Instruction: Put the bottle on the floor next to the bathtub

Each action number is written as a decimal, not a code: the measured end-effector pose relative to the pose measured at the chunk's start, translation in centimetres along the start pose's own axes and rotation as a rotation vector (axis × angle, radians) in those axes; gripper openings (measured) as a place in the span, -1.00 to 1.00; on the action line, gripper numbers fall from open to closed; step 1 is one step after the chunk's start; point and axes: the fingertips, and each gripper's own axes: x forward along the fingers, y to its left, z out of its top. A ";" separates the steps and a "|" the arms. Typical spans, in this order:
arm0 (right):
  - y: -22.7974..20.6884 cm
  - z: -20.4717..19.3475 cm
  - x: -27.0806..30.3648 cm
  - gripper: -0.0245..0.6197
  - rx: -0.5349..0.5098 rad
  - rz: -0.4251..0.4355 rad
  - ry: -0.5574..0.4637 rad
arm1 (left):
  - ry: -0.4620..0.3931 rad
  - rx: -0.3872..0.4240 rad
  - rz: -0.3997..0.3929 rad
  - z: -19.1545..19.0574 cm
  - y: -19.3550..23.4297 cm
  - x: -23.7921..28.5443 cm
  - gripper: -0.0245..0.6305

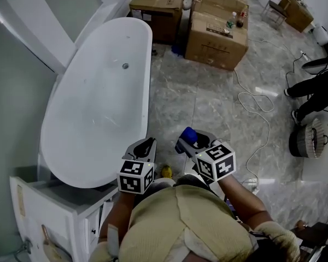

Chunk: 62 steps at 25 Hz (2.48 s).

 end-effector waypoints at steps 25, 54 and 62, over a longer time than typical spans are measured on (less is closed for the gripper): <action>-10.2 4.5 9.2 -0.41 -0.041 0.035 0.073 | 0.011 -0.088 0.083 4.3 5.3 11.3 -0.68; -25.5 3.4 22.6 -0.41 -0.052 0.098 0.249 | 0.162 -0.229 0.234 2.6 11.4 30.3 -0.68; -27.4 0.7 26.5 -0.41 -0.051 0.104 0.284 | 0.202 -0.239 0.241 0.1 12.3 34.0 -0.68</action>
